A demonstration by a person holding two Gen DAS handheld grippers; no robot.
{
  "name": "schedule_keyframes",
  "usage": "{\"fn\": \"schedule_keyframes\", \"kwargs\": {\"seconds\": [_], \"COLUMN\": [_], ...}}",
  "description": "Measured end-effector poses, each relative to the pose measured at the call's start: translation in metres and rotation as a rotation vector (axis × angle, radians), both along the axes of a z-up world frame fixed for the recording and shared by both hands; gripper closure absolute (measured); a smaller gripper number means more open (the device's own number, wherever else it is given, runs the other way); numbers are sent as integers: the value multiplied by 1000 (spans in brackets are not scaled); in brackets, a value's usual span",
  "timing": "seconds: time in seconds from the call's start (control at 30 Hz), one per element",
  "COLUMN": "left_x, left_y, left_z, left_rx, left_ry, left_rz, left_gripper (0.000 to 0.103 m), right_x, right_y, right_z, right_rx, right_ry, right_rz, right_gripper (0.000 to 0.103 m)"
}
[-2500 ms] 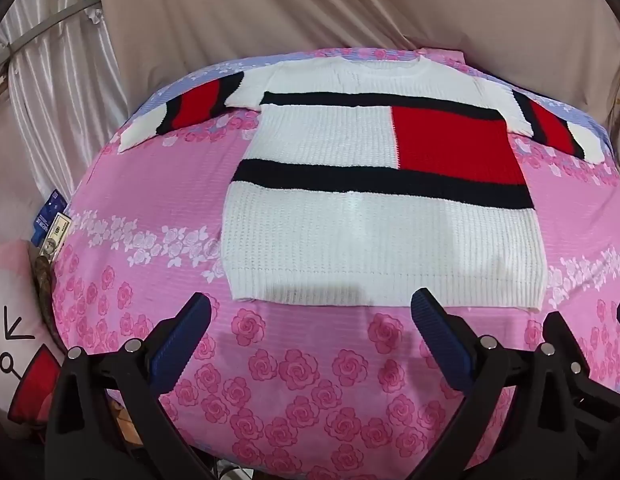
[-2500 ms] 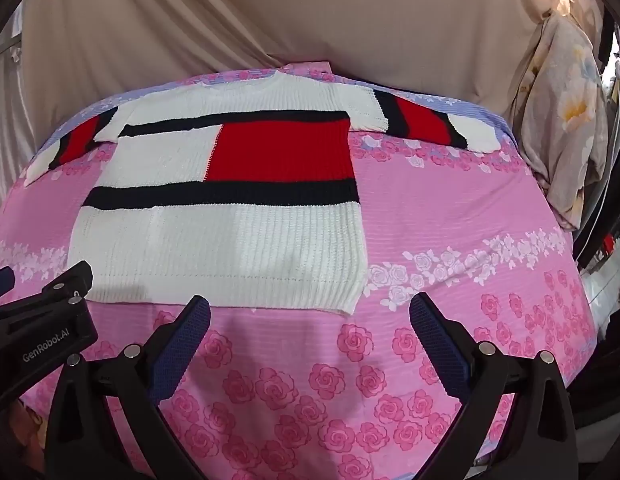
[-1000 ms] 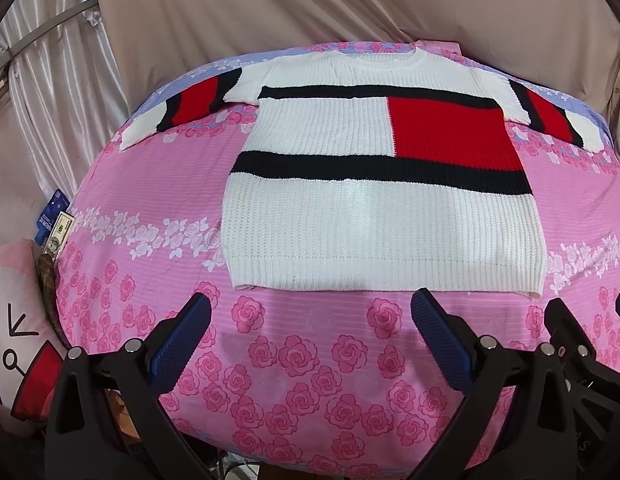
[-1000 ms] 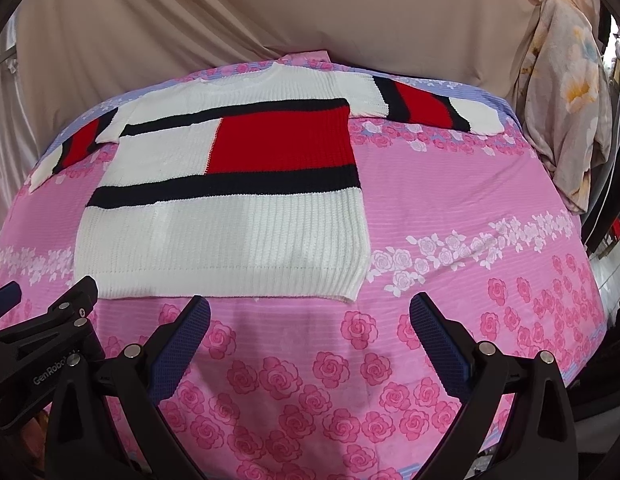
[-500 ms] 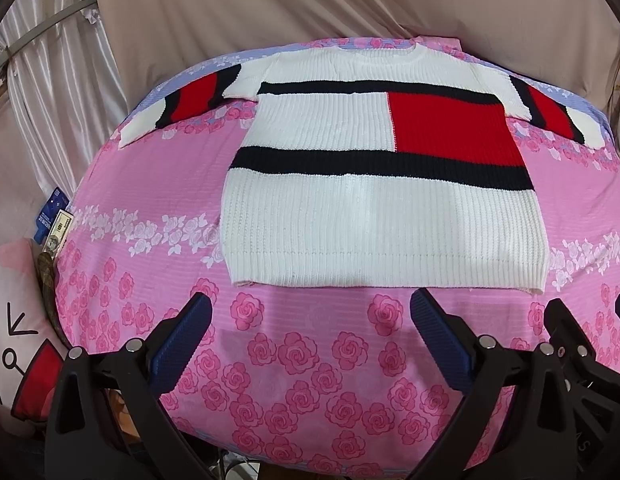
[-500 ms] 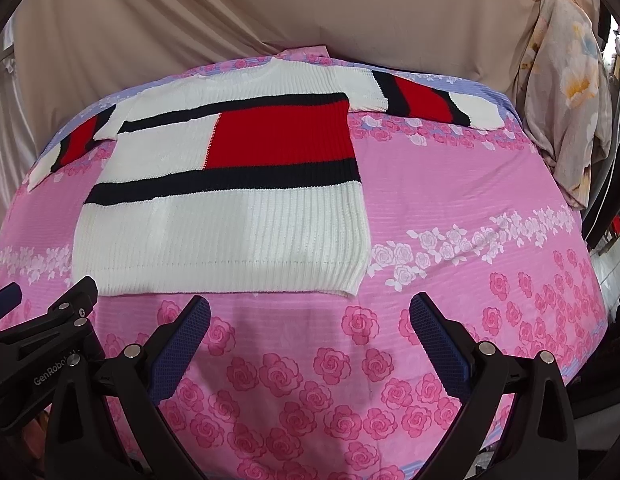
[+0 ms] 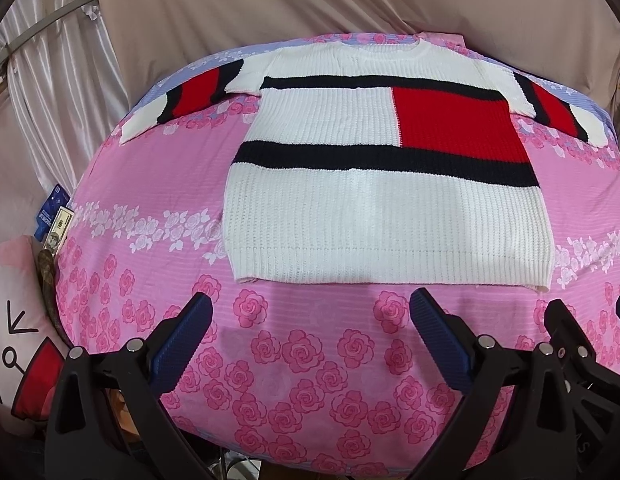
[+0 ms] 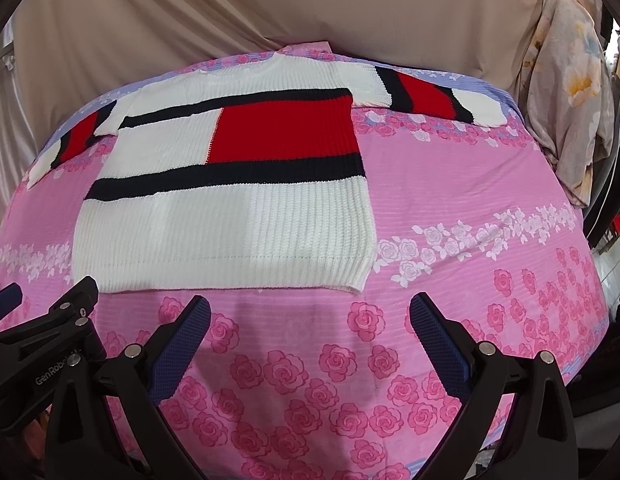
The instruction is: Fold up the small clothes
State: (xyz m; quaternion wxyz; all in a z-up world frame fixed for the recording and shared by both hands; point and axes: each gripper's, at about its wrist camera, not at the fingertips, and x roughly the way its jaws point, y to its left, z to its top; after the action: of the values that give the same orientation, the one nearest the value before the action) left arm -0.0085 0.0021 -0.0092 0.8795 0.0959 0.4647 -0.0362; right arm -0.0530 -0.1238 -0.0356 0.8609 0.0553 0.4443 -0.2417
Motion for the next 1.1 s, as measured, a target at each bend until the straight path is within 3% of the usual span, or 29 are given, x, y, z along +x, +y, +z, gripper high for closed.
{"fn": "schedule_keyframes", "kwargs": {"seconds": [1.1], "left_x": [9], "left_y": [1], "left_z": [-6], "left_rx": [16], "left_ry": [20], "left_rz": [3], "left_gripper": [7], "right_x": [9], "right_y": [0], "right_z": [-8], "right_rx": [14], "right_ry": [19], "right_rz": [-5], "right_gripper": [5]}}
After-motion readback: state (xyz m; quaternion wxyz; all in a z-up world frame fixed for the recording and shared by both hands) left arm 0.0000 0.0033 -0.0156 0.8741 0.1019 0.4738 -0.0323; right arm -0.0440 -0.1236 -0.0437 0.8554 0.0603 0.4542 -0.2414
